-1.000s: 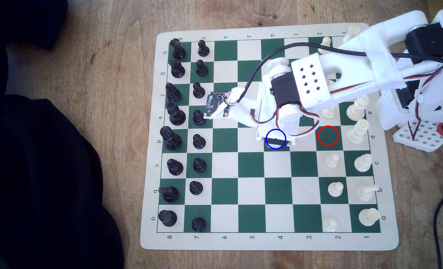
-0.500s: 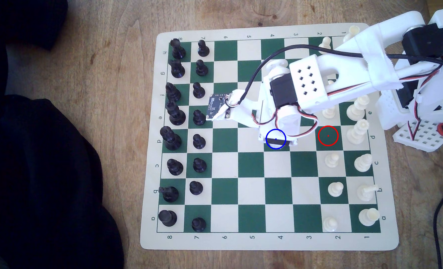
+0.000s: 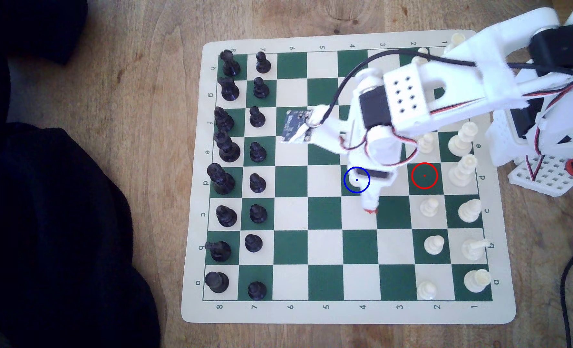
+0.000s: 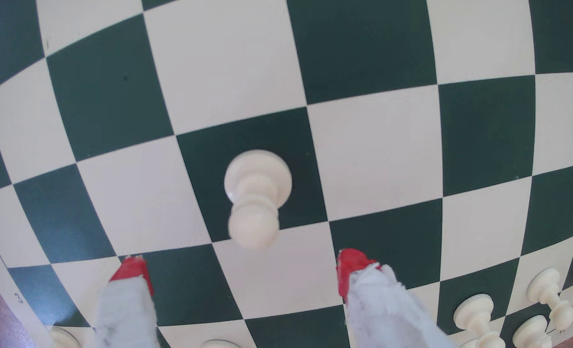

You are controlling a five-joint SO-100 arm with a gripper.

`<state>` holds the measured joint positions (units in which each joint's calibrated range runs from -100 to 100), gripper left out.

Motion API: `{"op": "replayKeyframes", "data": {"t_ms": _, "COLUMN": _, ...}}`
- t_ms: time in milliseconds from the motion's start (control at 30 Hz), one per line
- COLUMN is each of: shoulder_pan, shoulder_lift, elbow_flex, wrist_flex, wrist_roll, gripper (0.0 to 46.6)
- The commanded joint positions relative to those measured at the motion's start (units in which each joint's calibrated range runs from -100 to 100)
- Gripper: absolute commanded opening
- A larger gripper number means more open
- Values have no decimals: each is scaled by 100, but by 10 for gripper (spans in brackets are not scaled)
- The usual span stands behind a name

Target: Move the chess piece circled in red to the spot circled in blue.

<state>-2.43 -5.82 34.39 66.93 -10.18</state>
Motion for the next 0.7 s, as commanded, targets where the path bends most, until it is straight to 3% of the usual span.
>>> {"op": "replayKeyframes", "data": {"t_ms": 0, "shoulder_pan": 83, "shoulder_lift": -937, "elbow_flex": 170, "wrist_flex": 154, "wrist_roll": 34, "gripper": 328}}
{"op": "replayKeyframes", "data": {"t_ms": 333, "shoulder_pan": 36, "shoulder_lift": -2593, "elbow_flex": 859, "wrist_flex": 579, "wrist_roll": 5, "gripper": 328}}
{"op": "replayKeyframes", "data": {"t_ms": 500, "shoulder_pan": -199, "shoulder_lift": -4214, "elbow_flex": 1357, "wrist_flex": 1456, "wrist_roll": -59, "gripper": 277}}
{"op": "replayKeyframes", "data": {"t_ms": 633, "shoulder_pan": 13, "shoulder_lift": -5224, "elbow_flex": 1874, "wrist_flex": 1718, "wrist_roll": 0, "gripper": 265}}
{"op": "replayKeyframes", "data": {"t_ms": 667, "shoulder_pan": -81, "shoulder_lift": -5700, "elbow_flex": 2137, "wrist_flex": 1898, "wrist_roll": 5, "gripper": 231}}
